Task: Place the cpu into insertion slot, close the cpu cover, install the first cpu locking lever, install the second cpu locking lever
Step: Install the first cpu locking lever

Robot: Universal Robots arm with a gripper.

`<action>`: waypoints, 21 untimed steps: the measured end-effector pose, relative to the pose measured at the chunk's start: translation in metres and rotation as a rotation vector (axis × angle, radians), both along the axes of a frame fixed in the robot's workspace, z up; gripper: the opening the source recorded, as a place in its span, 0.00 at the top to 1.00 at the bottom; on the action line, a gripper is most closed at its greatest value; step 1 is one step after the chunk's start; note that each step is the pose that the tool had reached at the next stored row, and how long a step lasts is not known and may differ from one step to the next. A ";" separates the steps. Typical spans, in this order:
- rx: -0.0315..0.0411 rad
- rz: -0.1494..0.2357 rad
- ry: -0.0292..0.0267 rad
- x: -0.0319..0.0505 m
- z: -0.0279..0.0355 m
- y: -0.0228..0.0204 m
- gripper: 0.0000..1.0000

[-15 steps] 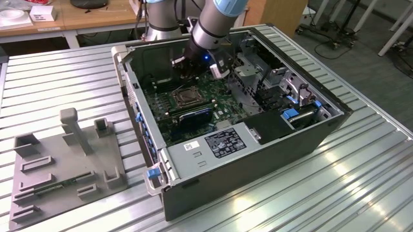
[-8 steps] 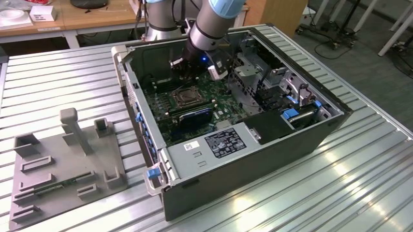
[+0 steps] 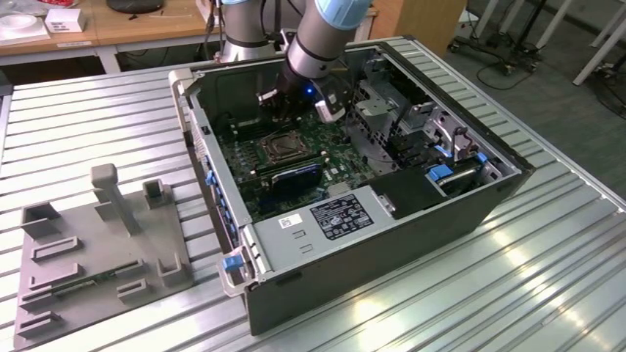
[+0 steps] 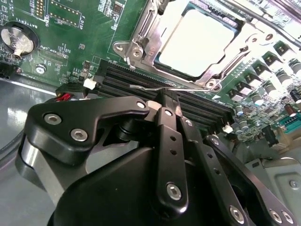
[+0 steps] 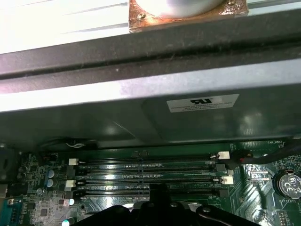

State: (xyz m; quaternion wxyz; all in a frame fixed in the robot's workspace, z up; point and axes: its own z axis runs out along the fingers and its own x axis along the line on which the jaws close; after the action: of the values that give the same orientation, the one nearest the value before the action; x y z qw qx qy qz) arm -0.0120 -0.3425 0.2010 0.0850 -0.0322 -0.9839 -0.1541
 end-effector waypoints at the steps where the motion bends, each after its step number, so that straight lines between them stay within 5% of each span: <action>1: 0.0001 0.000 -0.0002 0.0000 -0.0002 0.0000 0.89; 21: 0.0000 0.000 -0.0108 0.0000 -0.0084 -0.0001 0.89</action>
State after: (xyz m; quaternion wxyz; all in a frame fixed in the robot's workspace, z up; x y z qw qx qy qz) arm -0.0120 -0.3426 0.1926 0.0797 -0.0314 -0.9843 -0.1543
